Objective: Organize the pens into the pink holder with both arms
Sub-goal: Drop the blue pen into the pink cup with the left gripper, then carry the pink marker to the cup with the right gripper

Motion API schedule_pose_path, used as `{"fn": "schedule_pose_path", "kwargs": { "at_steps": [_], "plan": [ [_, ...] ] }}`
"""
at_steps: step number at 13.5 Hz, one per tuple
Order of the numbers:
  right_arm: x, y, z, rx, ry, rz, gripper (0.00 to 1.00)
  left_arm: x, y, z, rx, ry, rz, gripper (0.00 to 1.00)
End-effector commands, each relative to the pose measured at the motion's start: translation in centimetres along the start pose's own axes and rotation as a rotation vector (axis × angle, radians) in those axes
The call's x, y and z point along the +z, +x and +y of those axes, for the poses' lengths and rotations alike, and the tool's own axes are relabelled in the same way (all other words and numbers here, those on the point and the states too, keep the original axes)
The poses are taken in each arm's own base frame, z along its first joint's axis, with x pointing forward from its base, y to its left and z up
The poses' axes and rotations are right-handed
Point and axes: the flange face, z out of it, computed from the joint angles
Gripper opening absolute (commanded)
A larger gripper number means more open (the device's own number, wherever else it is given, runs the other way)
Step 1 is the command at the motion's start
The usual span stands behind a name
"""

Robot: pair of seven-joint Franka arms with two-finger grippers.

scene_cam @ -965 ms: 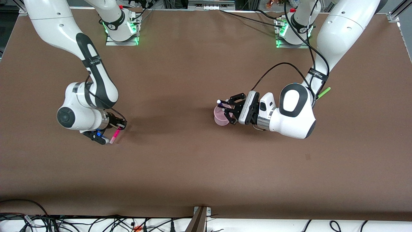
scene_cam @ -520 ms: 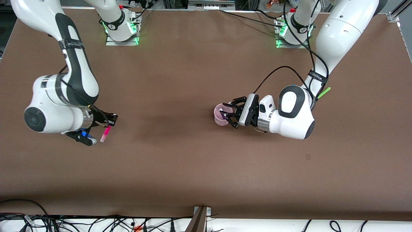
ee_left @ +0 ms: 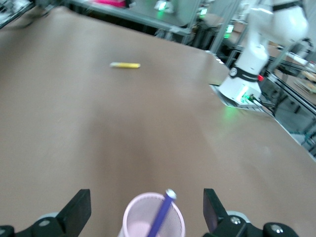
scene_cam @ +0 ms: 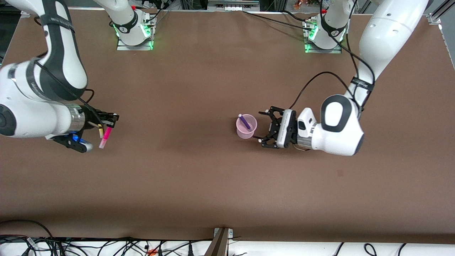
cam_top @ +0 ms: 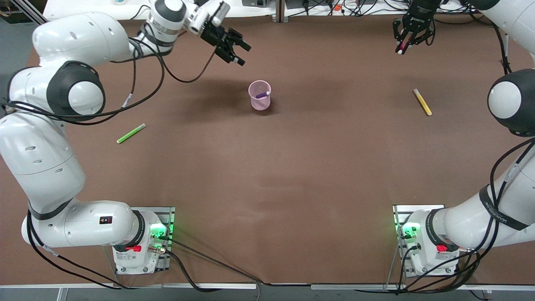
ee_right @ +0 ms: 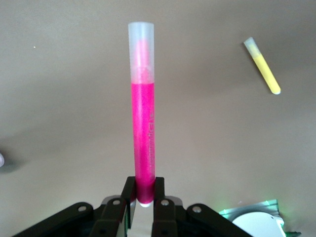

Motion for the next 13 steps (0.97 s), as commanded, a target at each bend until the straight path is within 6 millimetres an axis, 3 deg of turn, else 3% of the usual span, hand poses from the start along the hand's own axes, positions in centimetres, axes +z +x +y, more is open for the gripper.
{"fn": "schedule_pose_path", "kwargs": {
  "at_steps": [1,3,5,8,9,13],
  "plan": [
    [-0.4,-1.3,-1.2,0.000,0.059,-0.044,0.00,-5.4,0.5,1.1,-0.185,0.076,-0.086,1.00],
    [0.4,-2.3,-4.0,0.102,0.126,-0.096,0.00,-7.4,1.5,1.5,-0.371,0.144,-0.155,1.00],
    [2.6,-4.3,-9.1,0.147,0.139,-0.123,0.00,-9.0,2.1,2.9,-0.511,0.185,-0.281,1.00],
    [5.5,-7.2,-16.9,0.280,0.322,-0.273,0.00,-11.9,2.0,4.3,-0.702,0.218,-0.482,1.00],
    [6.0,-8.3,-19.0,0.305,0.377,-0.311,0.00,-13.2,2.2,4.7,-0.760,0.271,-0.563,1.00],
    [11.3,-12.1,-27.7,0.444,0.553,-0.450,0.00,-16.4,3.1,5.8,-0.933,0.524,-0.808,1.00]
  ]
}}
